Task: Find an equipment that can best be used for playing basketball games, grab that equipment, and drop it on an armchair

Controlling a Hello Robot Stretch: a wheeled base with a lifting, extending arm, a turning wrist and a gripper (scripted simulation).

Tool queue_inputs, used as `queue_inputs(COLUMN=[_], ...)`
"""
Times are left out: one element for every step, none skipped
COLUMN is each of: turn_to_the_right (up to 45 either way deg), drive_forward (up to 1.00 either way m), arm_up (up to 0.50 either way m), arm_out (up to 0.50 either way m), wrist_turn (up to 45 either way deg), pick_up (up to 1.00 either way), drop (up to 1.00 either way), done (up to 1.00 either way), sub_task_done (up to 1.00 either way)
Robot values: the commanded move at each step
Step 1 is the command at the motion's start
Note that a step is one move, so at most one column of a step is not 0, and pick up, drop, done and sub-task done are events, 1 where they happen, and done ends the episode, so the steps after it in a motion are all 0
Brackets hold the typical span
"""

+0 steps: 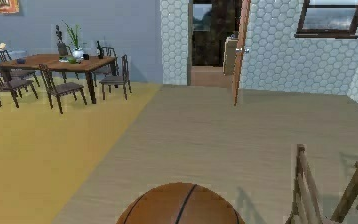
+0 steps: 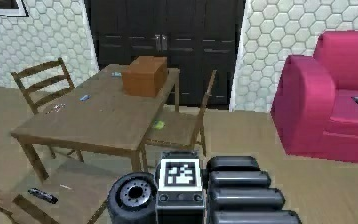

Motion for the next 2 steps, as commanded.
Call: queue_inputs(turn_to_the_right=[0.0, 6.0], drive_forward=[0.95, 0.00], arm_up=[0.00, 0.00], arm_out=[0.00, 0.00], wrist_turn=[0.0, 0.0], pick_up=[0.00, 0.00], drop=[0.00, 0.00], done=[0.00, 0.00], sub_task_done=[0.00, 0.00])
